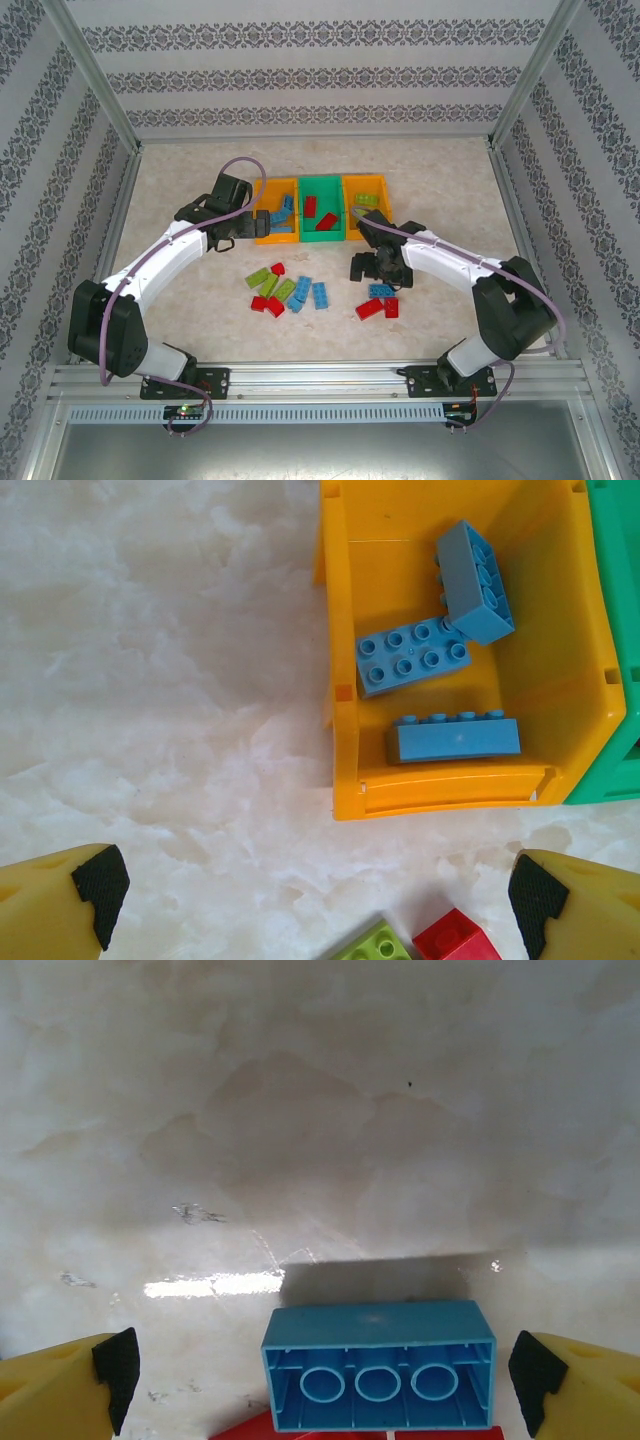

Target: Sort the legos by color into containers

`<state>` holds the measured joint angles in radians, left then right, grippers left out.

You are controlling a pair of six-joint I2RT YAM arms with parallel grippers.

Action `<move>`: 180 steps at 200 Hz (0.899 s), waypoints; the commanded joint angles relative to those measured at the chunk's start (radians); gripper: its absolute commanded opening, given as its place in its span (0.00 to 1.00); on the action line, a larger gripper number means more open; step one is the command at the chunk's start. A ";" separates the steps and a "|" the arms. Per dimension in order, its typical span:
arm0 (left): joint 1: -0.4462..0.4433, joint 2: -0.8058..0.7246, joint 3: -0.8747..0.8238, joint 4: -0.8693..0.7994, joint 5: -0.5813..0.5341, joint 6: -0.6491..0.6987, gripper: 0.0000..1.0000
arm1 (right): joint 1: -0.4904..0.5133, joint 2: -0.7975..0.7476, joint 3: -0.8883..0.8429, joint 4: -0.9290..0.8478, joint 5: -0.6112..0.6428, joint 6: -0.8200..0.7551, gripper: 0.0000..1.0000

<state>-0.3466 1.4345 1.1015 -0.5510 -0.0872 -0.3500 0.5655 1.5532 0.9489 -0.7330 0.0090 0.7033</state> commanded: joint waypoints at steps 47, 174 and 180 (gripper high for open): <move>0.002 -0.020 -0.031 0.012 -0.016 -0.006 0.99 | 0.017 0.050 -0.020 -0.023 0.005 0.020 0.93; 0.003 -0.018 -0.037 0.012 -0.018 -0.007 0.99 | 0.032 0.125 0.016 -0.024 0.000 0.026 0.58; 0.002 -0.020 -0.037 0.012 -0.020 -0.007 0.99 | 0.036 0.125 0.025 -0.028 0.003 0.025 0.56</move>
<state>-0.3466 1.4342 1.0710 -0.5488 -0.0875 -0.3496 0.5808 1.6592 0.9463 -0.7414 0.0059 0.7216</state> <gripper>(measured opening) 0.994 0.617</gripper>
